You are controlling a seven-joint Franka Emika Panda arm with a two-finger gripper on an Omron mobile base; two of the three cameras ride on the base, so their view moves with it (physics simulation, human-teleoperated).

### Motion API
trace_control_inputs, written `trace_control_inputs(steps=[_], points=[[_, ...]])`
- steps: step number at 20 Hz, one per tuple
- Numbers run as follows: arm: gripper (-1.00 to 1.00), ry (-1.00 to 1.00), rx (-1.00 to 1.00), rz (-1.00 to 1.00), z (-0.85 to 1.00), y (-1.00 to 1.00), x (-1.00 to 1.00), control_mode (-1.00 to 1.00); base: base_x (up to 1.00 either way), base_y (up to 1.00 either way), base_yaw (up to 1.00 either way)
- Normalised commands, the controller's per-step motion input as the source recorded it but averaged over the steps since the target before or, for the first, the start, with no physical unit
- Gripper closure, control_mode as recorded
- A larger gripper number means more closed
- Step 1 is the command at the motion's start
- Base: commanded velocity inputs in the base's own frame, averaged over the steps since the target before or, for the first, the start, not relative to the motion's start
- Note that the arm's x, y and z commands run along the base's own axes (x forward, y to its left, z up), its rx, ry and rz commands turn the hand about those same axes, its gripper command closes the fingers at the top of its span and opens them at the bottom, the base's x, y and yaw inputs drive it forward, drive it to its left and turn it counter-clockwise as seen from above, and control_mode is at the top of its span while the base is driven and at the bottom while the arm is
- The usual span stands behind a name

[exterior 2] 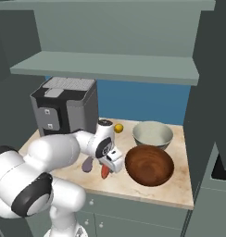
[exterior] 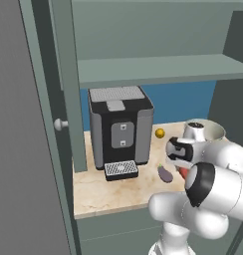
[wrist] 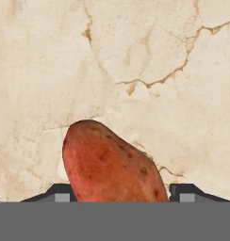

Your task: Pick both bowls and place them on the counter. Then place the eggplant in one bowl and place the sweet potato in the other bowl.

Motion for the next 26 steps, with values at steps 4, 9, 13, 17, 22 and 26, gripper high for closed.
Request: trace_control_inputs(steps=[4,9,13,17,22,26], points=[[1.0,-0.05,0.06,0.0,0.43,-0.03,-0.07,-1.0,0.0,0.0,0.0],[1.0,-0.04,0.03,0.0,0.48,-0.05,0.0,-1.0,0.0,0.0,0.0],[1.0,-0.03,0.01,0.0,0.42,-0.08,0.14,-1.0,0.0,0.0,0.0],[1.0,-0.11,0.0,0.01,0.35,-0.07,0.16,-1.0,0.0,0.0,0.0],[1.0,-0.24,0.0,0.02,0.23,-0.16,0.11,-1.0,0.0,0.0,0.0],[1.0,-0.2,0.0,0.0,0.24,-0.16,0.28,-1.0,0.0,0.0,0.0]])
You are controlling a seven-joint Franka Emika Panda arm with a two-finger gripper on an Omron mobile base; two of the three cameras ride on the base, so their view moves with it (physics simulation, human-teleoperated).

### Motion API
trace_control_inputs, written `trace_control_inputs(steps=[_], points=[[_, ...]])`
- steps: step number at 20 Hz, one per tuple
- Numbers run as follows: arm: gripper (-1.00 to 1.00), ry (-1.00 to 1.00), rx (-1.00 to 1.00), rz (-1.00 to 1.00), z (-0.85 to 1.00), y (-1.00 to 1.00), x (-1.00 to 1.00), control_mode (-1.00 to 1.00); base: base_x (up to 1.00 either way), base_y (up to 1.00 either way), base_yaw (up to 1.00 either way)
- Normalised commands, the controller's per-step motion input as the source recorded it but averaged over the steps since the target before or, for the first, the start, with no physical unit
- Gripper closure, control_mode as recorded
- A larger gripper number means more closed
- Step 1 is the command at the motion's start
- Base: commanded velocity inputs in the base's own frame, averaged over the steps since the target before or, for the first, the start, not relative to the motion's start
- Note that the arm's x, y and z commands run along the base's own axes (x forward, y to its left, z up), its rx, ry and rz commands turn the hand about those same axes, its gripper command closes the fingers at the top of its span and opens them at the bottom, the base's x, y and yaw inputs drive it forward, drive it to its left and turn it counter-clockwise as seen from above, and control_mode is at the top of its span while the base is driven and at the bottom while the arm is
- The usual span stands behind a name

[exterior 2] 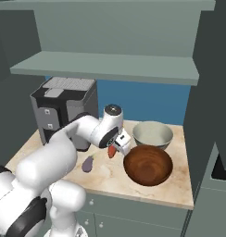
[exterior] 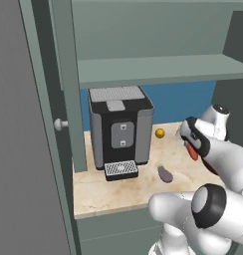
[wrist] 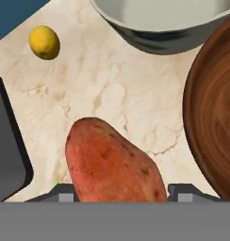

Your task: Pick both bowls and place them on the counter. Then place the eggplant in one bowl and place the sweet potato in the other bowl.

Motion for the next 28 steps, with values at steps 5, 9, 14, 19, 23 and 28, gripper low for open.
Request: trace_control_inputs(steps=[5,9,14,19,23,28], points=[[1.0,-0.12,0.0,0.0,0.35,-0.06,0.36,-1.0,0.0,0.0,0.0],[1.0,-0.09,0.0,0.0,0.29,-0.12,0.35,-1.0,0.0,0.0,0.0],[1.0,-0.07,0.0,0.01,0.19,-0.3,0.31,-1.0,0.0,0.0,0.0],[1.0,-0.16,0.0,0.04,0.04,-0.38,0.18,-1.0,0.0,0.0,0.0],[1.0,-0.13,0.0,0.02,0.06,-0.34,0.25,-1.0,0.0,0.0,0.0],[1.0,-0.03,-0.05,0.0,0.1,-0.19,0.3,-1.0,0.0,0.0,0.0]])
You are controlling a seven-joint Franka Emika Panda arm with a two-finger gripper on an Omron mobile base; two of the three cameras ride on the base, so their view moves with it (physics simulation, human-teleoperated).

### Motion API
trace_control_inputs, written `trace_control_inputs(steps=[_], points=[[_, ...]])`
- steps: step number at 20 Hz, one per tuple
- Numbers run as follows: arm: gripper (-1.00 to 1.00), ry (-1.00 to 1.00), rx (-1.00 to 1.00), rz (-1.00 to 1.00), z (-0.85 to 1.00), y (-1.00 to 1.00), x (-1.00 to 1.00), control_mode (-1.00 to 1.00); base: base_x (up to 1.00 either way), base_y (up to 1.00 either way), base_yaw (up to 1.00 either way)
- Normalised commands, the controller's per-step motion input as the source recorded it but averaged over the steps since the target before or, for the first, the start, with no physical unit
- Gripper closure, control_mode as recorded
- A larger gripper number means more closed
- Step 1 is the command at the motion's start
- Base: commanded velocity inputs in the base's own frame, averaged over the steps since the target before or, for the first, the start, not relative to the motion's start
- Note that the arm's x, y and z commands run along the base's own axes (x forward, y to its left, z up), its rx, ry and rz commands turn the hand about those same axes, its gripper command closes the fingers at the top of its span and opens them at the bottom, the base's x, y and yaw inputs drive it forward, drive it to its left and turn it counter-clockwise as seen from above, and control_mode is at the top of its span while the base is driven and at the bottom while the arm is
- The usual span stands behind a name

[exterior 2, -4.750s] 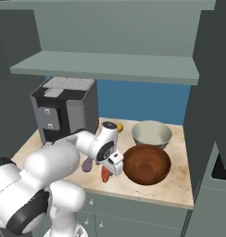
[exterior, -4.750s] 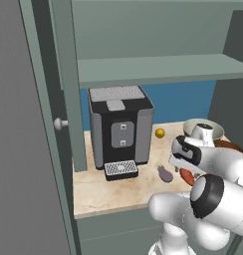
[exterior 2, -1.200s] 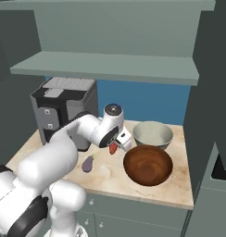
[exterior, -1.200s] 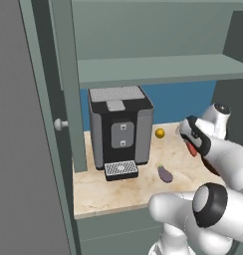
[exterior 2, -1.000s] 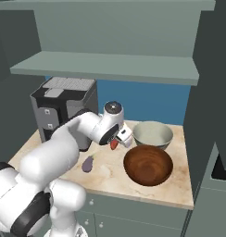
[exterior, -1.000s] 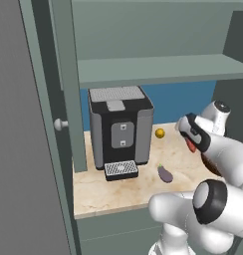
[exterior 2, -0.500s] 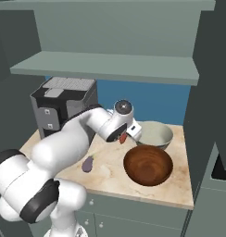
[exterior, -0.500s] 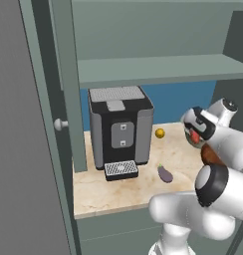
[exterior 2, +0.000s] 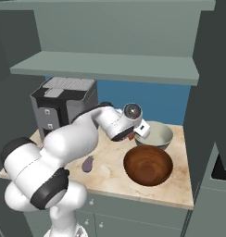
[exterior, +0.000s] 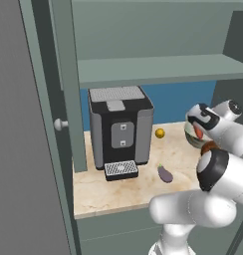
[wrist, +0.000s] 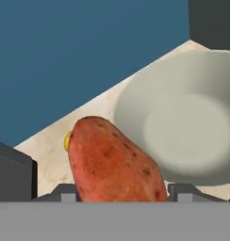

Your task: Pick both bowls and place them on the counter. Then place the eggplant in one bowl and place the sweet potato in the other bowl.

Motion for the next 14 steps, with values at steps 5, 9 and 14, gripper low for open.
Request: trace_control_inputs(steps=[5,9,14], points=[[1.0,0.0,-0.09,0.0,0.03,-0.23,0.28,-1.0,0.0,0.0,0.0],[1.0,0.0,-0.06,0.02,-0.07,-0.31,0.28,-1.0,0.0,0.0,0.0],[1.0,0.0,0.0,0.06,-0.22,-0.3,0.26,-1.0,0.0,0.0,0.0]])
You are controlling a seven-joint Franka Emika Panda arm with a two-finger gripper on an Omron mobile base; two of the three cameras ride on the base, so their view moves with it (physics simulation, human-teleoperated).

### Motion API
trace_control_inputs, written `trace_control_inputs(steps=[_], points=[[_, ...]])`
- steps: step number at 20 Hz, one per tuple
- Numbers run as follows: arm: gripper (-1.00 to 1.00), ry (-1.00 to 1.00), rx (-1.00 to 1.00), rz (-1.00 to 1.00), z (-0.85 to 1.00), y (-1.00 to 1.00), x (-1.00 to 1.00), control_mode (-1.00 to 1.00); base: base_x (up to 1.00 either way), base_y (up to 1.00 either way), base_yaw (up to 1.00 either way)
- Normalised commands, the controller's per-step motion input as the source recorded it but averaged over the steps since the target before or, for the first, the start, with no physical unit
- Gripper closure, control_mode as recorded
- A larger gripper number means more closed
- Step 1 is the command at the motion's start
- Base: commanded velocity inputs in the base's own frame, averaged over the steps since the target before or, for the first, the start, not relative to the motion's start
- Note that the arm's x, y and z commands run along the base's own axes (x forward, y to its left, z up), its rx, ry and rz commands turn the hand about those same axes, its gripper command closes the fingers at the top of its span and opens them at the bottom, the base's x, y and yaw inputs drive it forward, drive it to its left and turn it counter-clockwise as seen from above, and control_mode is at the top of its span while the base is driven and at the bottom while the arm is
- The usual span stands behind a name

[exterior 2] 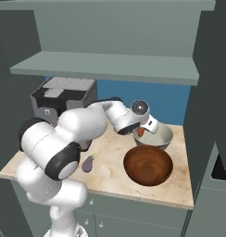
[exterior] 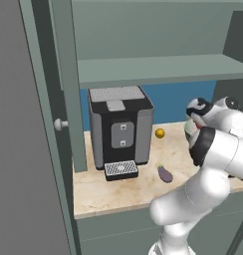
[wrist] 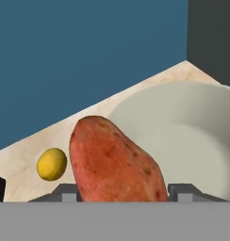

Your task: Pick both bowls and place them on the counter. Then place the eggplant in one bowl and place the sweet potato in the other bowl.

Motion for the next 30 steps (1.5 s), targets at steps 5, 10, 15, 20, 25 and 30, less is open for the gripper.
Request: trace_control_inputs(steps=[5,10,15,20,25,30], points=[[1.0,0.0,0.0,0.08,-0.29,-0.3,0.19,-1.0,0.0,0.0,0.0],[1.0,0.04,0.0,0.06,-0.12,-0.16,0.27,-1.0,0.0,0.0,0.0],[1.0,0.07,0.0,0.05,-0.14,-0.16,0.26,-1.0,0.0,0.0,0.0],[1.0,0.11,-0.03,0.05,-0.14,-0.14,0.19,-1.0,0.0,0.0,0.0],[1.0,0.05,-0.01,0.05,-0.08,-0.15,0.24,-1.0,0.0,0.0,0.0],[1.0,0.02,0.0,0.05,-0.1,-0.21,0.18,-1.0,0.0,0.0,0.0]])
